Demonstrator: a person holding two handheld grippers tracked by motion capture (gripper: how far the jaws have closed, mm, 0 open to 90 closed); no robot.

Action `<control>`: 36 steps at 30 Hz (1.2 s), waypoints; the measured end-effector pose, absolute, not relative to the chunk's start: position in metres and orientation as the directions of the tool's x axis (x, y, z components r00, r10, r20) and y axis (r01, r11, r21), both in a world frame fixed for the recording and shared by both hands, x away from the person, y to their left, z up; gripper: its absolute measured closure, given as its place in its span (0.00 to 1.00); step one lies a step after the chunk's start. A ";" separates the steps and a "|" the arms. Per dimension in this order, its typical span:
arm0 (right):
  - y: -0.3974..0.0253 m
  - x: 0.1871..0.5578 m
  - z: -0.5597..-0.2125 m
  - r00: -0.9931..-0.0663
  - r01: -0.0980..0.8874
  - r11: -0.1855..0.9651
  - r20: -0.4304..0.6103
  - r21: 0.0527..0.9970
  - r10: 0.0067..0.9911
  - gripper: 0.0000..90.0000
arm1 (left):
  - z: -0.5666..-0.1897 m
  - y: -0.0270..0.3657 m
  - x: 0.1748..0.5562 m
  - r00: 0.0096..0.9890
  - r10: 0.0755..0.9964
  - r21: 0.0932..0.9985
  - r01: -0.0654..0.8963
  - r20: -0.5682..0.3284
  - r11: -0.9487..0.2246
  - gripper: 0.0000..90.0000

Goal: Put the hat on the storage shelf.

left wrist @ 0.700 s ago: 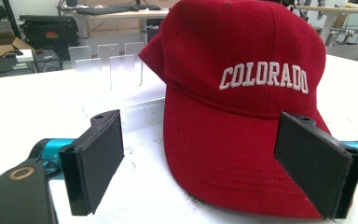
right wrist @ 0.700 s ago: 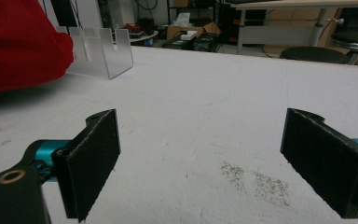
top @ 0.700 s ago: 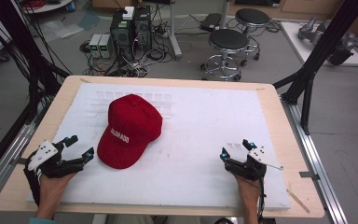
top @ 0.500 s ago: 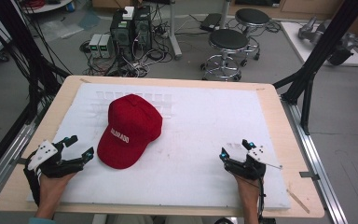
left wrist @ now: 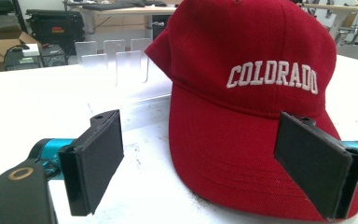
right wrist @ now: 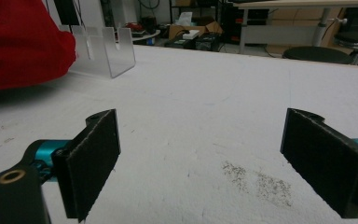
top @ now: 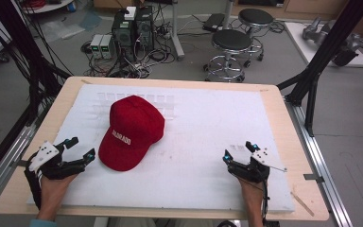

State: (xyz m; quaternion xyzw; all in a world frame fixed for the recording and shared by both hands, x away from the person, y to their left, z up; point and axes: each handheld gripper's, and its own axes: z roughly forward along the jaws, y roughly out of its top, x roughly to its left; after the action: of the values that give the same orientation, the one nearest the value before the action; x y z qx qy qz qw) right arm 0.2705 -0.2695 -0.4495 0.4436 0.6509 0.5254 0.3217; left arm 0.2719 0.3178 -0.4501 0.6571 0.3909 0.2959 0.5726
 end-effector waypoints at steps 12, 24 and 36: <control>-0.270 0.270 -0.449 -0.400 0.245 0.046 0.058 0.969 0.915 0.12 | -0.448 0.317 0.275 0.513 0.855 0.974 0.223 -0.076 -0.048 0.18; -0.270 0.271 -0.450 -0.403 0.245 0.043 0.061 0.969 0.913 0.12 | -0.392 0.311 0.284 0.572 0.816 0.975 0.219 -0.089 -0.047 0.17; -0.270 0.271 -0.450 -0.405 0.247 0.042 0.064 0.968 0.912 0.12 | -0.337 0.274 0.312 0.637 0.771 0.957 0.233 -0.016 -0.172 0.17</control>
State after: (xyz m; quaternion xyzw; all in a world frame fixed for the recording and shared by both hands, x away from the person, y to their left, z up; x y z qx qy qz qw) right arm 0.2706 -0.2704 -0.4495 0.4458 0.6499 0.5295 0.3138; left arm 0.3118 0.2739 -0.3369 0.7241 0.3465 0.2482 0.5422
